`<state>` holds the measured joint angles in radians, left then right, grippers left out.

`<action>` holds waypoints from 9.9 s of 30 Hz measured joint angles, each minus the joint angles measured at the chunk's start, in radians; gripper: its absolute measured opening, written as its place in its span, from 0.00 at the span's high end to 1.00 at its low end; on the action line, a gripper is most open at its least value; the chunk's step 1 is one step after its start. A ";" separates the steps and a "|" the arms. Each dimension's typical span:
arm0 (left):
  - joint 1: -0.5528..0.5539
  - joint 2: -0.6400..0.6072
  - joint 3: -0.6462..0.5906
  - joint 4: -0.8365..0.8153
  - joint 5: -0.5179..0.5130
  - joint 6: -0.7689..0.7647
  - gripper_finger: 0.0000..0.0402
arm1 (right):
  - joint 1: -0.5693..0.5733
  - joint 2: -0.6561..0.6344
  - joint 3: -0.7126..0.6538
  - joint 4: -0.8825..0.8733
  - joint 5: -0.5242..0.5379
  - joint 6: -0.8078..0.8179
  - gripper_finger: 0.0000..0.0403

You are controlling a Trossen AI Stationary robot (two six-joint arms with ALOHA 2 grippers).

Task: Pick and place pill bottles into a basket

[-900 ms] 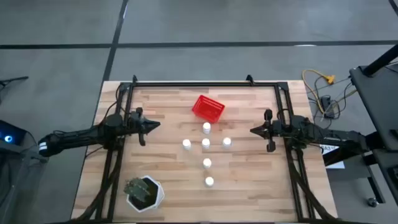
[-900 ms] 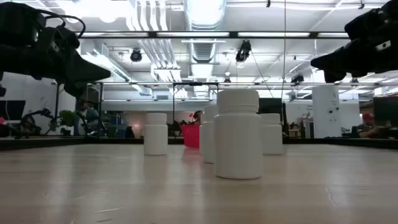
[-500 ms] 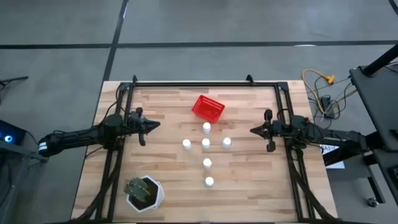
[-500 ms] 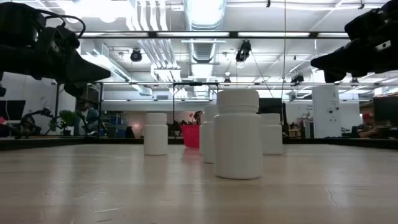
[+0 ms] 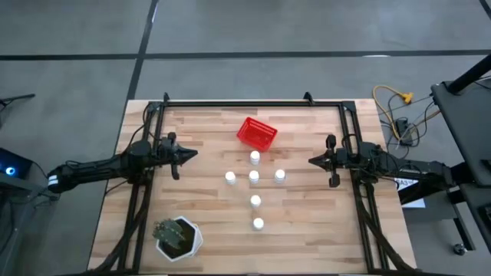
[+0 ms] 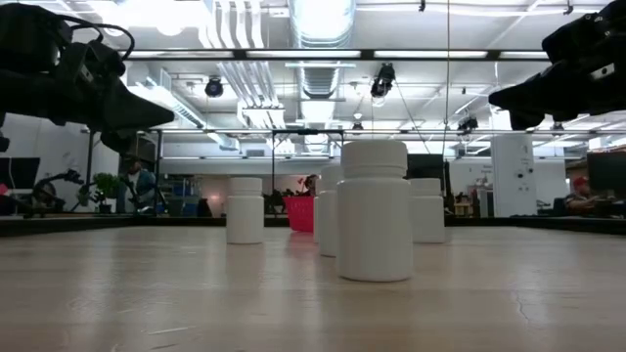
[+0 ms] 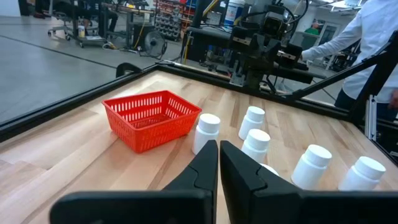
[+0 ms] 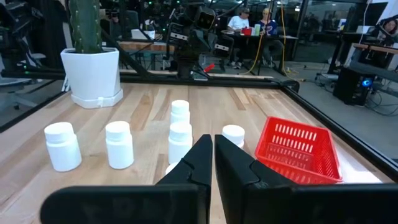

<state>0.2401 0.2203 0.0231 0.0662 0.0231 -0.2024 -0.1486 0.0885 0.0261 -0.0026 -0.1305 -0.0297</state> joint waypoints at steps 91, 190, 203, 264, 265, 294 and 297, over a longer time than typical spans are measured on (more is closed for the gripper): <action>0.000 0.000 0.000 0.000 -0.006 0.286 1.00 | 0.000 0.000 0.000 0.002 0.001 -0.269 0.98; 0.002 0.744 1.240 -0.731 0.188 0.138 0.84 | -0.001 1.166 1.765 -1.157 0.149 0.142 0.78; 0.002 0.792 1.290 -0.766 0.188 0.130 0.43 | -0.007 1.365 1.911 -1.302 0.158 0.138 0.39; -0.007 0.166 0.166 0.262 0.264 0.149 1.00 | -0.015 1.401 1.476 -1.158 0.069 0.061 0.98; -0.007 0.160 0.148 0.266 0.265 0.135 1.00 | -0.015 1.401 1.466 -1.147 0.069 0.068 0.98; -0.006 0.128 0.011 0.318 0.281 0.054 1.00 | -0.013 1.462 1.423 -1.106 -0.027 0.126 0.64; -0.006 0.128 0.011 0.318 0.281 0.053 1.00 | -0.013 1.476 1.423 -1.116 -0.026 0.164 0.53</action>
<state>0.2337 0.3481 0.0341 0.3843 0.3038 -0.1489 -0.1618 1.5648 1.4490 -1.1189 -0.1567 0.1342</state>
